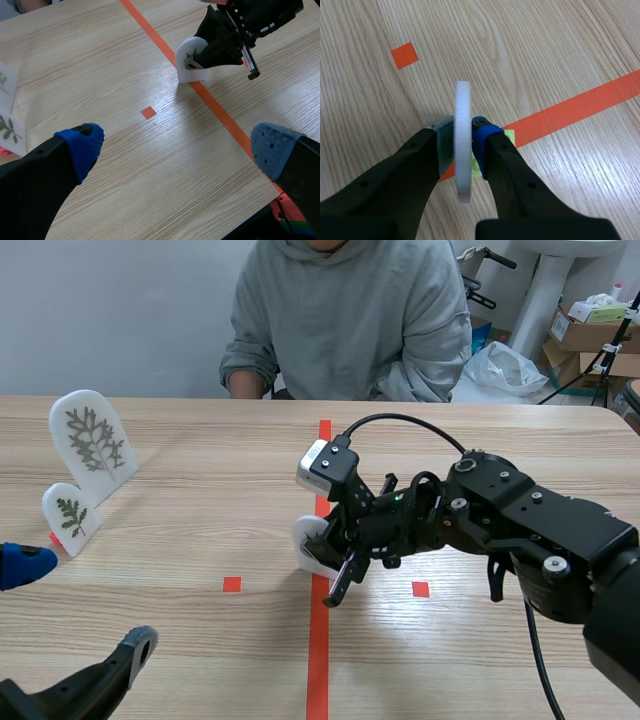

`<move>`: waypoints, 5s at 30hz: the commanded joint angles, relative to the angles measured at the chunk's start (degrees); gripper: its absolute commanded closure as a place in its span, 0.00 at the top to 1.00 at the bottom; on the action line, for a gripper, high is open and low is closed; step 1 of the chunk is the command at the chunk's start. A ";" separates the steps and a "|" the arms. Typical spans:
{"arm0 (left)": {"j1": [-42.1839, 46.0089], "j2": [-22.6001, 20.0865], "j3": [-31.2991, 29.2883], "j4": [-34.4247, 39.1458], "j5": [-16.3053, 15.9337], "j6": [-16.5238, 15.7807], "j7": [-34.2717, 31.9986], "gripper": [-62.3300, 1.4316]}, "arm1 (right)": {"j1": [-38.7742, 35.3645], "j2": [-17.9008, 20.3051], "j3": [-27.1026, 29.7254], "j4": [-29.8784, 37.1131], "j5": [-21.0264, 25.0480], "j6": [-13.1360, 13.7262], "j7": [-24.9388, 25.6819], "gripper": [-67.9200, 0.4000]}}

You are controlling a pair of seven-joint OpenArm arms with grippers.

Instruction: Do the leaf sorting experiment

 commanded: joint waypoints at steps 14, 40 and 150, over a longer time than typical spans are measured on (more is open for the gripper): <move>0.13 0.28 0.11 0.61 -0.42 -0.13 -0.96 1.00 | -0.26 4.02 2.47 3.26 6.71 -1.33 -1.09 0.03; -0.83 0.28 0.13 0.61 -0.44 -0.15 -0.79 1.00 | -1.38 14.53 36.26 -3.54 14.43 -18.05 -2.99 0.03; -6.49 -1.92 0.13 0.61 -0.42 -0.15 5.05 1.00 | -63.78 6.51 51.54 67.21 17.44 -1.25 -6.93 0.86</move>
